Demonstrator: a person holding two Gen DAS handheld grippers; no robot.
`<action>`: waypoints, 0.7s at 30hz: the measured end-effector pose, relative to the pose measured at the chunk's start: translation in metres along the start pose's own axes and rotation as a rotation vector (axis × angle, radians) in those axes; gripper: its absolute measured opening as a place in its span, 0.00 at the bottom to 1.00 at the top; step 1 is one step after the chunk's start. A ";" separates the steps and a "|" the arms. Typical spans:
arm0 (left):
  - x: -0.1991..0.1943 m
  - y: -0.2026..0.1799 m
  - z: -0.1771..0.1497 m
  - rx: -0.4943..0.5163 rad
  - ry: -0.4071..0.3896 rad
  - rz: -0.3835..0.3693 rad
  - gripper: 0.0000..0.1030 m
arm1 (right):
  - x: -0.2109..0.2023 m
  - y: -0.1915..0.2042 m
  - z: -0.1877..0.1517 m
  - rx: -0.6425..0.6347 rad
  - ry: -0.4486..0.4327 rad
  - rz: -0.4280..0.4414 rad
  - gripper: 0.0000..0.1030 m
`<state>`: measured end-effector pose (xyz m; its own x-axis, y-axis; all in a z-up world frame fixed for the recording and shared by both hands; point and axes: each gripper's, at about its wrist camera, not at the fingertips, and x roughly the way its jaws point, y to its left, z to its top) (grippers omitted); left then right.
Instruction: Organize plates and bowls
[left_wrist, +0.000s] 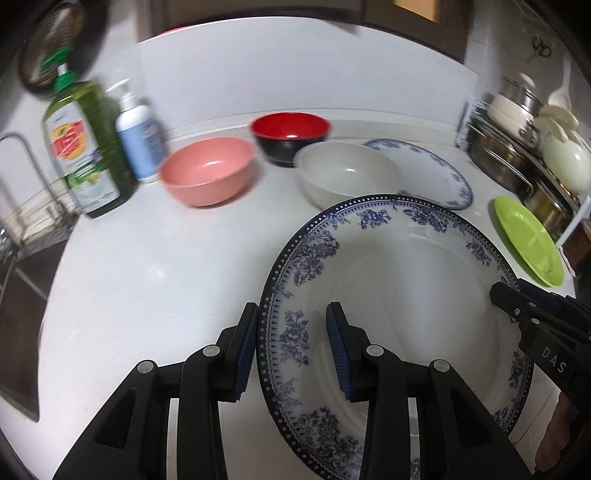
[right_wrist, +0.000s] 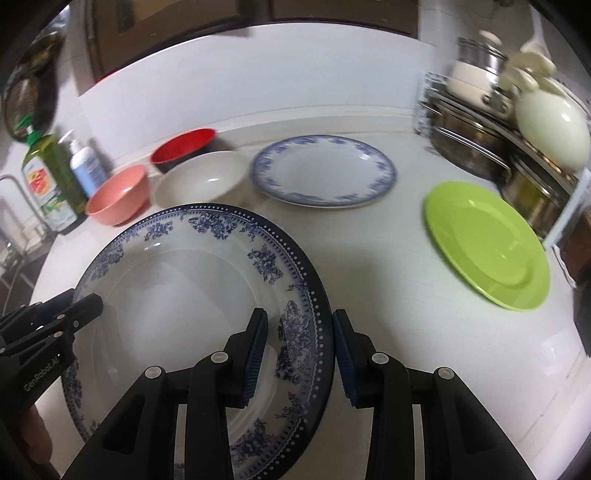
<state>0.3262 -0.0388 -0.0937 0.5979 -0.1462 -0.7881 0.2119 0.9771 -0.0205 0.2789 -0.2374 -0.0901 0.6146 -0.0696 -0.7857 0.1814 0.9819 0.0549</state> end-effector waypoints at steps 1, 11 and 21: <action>-0.002 0.007 -0.002 -0.009 -0.001 0.010 0.36 | -0.001 0.005 0.000 -0.008 -0.001 0.007 0.36; -0.019 0.072 -0.023 -0.105 0.006 0.094 0.36 | 0.002 0.077 -0.003 -0.112 0.005 0.095 0.36; -0.018 0.125 -0.040 -0.182 0.031 0.149 0.36 | 0.014 0.135 -0.008 -0.188 0.031 0.145 0.36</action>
<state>0.3106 0.0923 -0.1065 0.5873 0.0033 -0.8093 -0.0215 0.9997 -0.0115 0.3065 -0.1044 -0.0988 0.5995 0.0773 -0.7967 -0.0552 0.9969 0.0551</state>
